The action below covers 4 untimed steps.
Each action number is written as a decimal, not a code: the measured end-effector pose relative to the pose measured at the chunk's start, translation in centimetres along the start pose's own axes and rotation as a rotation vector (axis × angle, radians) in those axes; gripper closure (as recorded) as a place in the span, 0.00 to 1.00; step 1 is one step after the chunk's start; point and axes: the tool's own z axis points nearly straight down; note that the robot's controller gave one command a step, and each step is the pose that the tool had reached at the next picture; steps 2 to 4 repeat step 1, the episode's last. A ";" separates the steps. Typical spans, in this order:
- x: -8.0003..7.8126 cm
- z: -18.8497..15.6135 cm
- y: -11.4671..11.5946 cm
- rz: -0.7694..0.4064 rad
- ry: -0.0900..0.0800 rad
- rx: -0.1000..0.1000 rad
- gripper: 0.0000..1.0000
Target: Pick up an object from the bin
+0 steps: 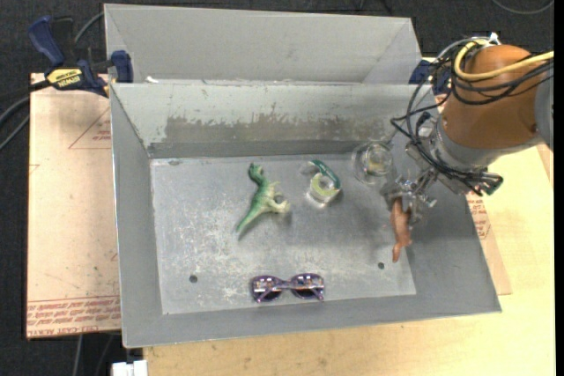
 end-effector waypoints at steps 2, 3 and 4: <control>0.1 -0.6 0.2 0.001 0.003 -0.007 1.00; 0.1 -0.6 0.2 0.001 0.003 -0.007 1.00; 0.1 -0.6 0.2 0.001 0.003 -0.007 1.00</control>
Offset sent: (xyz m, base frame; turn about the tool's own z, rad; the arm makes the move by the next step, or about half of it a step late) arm 0.0000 0.0000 0.0197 0.0000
